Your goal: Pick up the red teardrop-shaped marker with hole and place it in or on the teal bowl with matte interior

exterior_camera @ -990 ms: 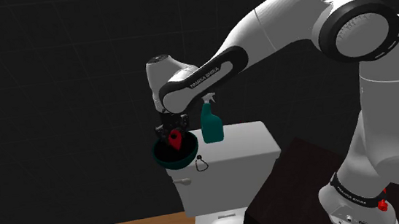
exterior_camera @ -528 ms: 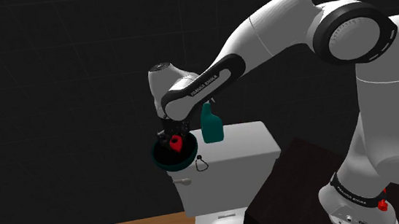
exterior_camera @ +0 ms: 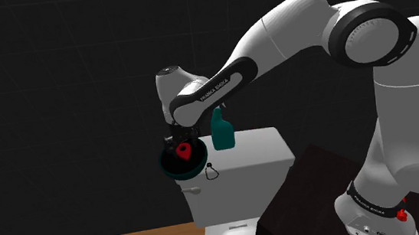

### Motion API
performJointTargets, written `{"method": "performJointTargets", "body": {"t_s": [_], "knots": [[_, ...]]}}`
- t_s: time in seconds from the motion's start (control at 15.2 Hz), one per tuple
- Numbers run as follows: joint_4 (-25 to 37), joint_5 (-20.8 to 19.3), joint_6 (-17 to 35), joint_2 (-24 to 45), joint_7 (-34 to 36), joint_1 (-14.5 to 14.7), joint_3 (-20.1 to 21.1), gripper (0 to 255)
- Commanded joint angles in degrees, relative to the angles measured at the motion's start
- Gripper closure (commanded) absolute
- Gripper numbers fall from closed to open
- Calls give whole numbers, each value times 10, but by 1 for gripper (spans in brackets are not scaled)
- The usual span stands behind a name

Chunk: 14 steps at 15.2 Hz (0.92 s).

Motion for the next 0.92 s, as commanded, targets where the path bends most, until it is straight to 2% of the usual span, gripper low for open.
{"method": "performJointTargets", "body": {"t_s": [0.0, 0.07, 0.33, 0.86], "knots": [[0, 0, 0, 0, 0, 0, 0, 0], [0, 0, 0, 0, 0, 0, 0, 0], [26, 8, -61, -35, -5, -2, 4, 0], [26, 8, -61, -35, -5, -2, 4, 0]]}}
